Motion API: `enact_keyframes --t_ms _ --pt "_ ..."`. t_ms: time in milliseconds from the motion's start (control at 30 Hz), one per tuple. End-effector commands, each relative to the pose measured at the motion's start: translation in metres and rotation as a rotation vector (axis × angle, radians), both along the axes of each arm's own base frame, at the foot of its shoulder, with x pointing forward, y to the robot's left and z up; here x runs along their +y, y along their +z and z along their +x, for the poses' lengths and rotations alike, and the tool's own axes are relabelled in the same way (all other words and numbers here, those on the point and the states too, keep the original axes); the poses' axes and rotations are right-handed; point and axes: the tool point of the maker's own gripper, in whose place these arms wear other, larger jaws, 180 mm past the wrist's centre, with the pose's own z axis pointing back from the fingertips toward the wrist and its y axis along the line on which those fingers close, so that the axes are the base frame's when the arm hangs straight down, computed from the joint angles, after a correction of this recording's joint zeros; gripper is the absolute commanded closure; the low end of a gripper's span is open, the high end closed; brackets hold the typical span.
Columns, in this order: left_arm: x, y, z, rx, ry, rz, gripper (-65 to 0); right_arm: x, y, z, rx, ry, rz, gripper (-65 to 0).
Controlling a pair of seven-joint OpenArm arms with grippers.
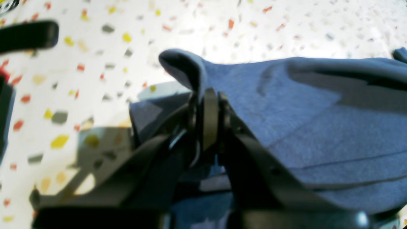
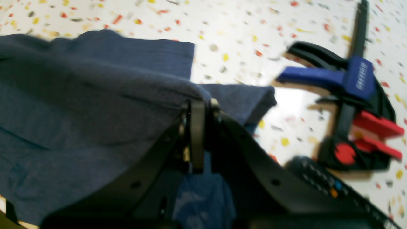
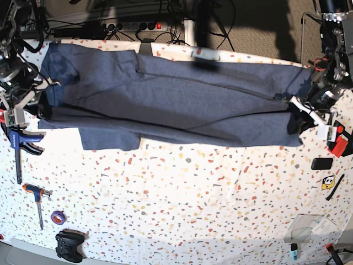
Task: Fold the T-shirt properly
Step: 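Lay the folded hem down onto the shirt with both grippers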
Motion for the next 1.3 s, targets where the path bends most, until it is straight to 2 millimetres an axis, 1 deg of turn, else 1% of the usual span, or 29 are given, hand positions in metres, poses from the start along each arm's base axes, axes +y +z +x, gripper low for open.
enact_keyframes --t_ms 0,67,167,367,500,533,567,600,667,700,733,767,933,1000,1100,1200,1267 --pt "0.009 0.016 0.006 -0.054 0.015 0.004 0.0 -0.004 0.016 0.003 -0.054 0.006 -0.016 0.0" --pt "0.013 0.013 0.001 -0.042 0.025 0.006 0.0 -0.008 0.013 -0.004 -0.040 -0.002 -0.019 0.0" --pt "0.014 0.008 -0.004 -0.028 0.027 0.010 0.0 -0.007 0.007 -0.011 -0.024 -0.001 -0.018 0.0" --pt "0.014 0.007 -0.005 -0.018 0.024 0.013 0.0 -0.008 0.003 -0.015 0.000 -0.002 -0.023 0.0" --pt "0.014 0.007 -0.005 -0.018 0.024 0.014 0.0 -0.010 -0.006 -0.020 0.055 -0.008 -0.032 0.0" --pt "0.014 0.007 -0.005 -0.018 0.024 0.013 0.0 -0.010 -0.007 -0.021 0.066 -0.009 -0.034 -3.9" --pt "0.014 0.007 -0.004 -0.019 0.024 0.013 0.0 -0.010 -0.008 -0.021 0.071 -0.010 -0.035 -10.0" --pt "0.014 0.007 -0.004 -0.020 0.024 0.013 -6.0 -0.011 -0.008 -0.021 0.073 -0.011 -0.036 -16.2" --pt "0.014 0.009 -0.002 -0.025 0.024 0.013 -21.4 -0.010 -0.008 -0.021 0.071 -0.010 -0.035 -26.6" --pt "0.014 0.010 -0.002 -0.027 0.024 0.015 -27.3 -0.010 -0.008 -0.021 0.071 -0.010 -0.034 -29.7" --pt "0.015 0.009 -0.001 -0.027 0.023 0.027 -31.4 -0.010 -0.007 -0.021 0.070 -0.010 -0.033 -30.9" --pt "0.016 0.008 -0.001 -0.022 0.021 0.049 -33.4 -0.010 -0.007 -0.021 0.070 -0.010 -0.033 -31.0" --pt "0.023 0.005 0.003 -0.014 0.018 0.130 -33.6 -0.010 -0.005 -0.018 0.057 -0.009 -0.032 -31.0" --pt "0.023 0.009 0.008 -0.026 0.018 0.133 -33.6 -0.011 0.000 -0.010 0.037 -0.013 -0.030 -31.0" --pt "0.023 0.015 0.013 -0.042 0.020 0.132 -33.5 -0.017 0.004 0.004 0.018 -0.034 -0.018 -31.0" --pt "0.023 0.015 0.014 -0.044 0.022 0.133 -33.5 -0.025 -0.001 0.018 0.046 -0.065 0.017 -31.0" --pt "0.023 0.015 0.014 -0.043 0.022 0.133 -33.5 -0.023 -0.006 0.026 0.056 -0.071 0.093 -31.0"
